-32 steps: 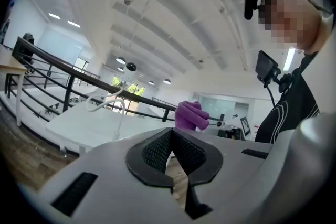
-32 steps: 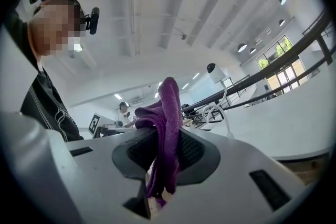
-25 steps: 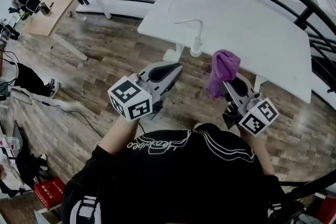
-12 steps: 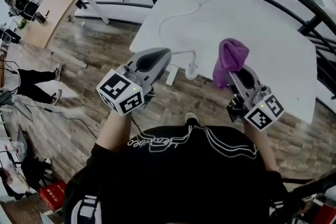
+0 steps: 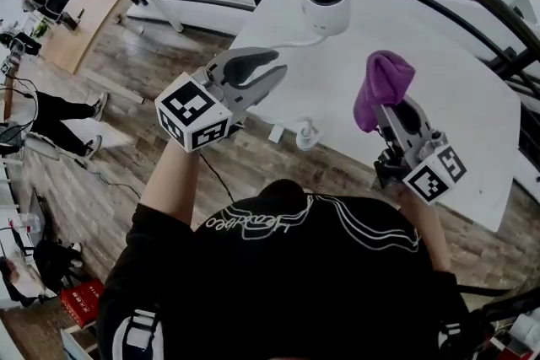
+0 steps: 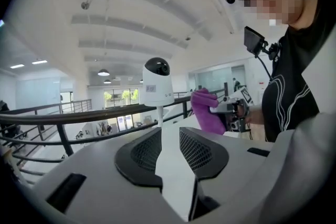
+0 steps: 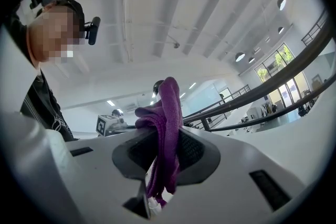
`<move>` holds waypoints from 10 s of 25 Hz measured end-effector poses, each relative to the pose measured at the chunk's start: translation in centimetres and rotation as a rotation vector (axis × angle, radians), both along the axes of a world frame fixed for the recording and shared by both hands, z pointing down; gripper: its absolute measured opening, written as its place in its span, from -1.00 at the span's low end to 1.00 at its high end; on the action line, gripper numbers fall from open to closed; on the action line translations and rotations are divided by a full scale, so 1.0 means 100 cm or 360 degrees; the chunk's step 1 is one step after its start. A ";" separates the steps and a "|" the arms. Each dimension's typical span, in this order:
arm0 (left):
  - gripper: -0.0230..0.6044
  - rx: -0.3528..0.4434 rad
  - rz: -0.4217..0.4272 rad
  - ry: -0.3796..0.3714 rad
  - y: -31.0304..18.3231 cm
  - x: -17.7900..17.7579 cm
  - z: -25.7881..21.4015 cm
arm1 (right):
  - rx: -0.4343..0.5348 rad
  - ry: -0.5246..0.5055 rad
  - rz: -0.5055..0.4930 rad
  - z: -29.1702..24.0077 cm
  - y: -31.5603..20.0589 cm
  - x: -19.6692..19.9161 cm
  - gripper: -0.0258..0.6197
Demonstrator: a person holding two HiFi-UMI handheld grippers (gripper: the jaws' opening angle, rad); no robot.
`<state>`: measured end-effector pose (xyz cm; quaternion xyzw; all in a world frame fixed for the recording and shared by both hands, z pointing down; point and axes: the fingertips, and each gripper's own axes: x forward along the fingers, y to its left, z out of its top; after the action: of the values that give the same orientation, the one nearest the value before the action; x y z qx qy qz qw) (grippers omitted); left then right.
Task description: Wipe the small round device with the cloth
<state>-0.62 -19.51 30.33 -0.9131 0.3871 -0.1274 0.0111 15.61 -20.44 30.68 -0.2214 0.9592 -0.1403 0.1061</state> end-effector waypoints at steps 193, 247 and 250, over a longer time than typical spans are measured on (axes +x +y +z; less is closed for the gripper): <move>-0.74 -0.0133 0.0711 -0.0536 -0.087 -0.015 0.088 | 0.1649 0.2006 0.0362 -0.058 -0.015 -0.130 -0.70; -0.75 -0.0183 0.0967 -0.0327 -0.093 -0.022 0.089 | 0.0971 0.1718 0.0644 -0.001 -0.001 -0.123 -0.70; -0.75 -0.0183 0.1048 -0.0303 -0.091 -0.022 0.087 | 0.0943 0.1766 0.0736 -0.009 -0.001 -0.132 -0.70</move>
<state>-2.81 -28.58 38.98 -0.9722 0.0613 -0.2231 0.0364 2.44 -20.54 29.74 -0.4221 0.7973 0.2901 -0.3193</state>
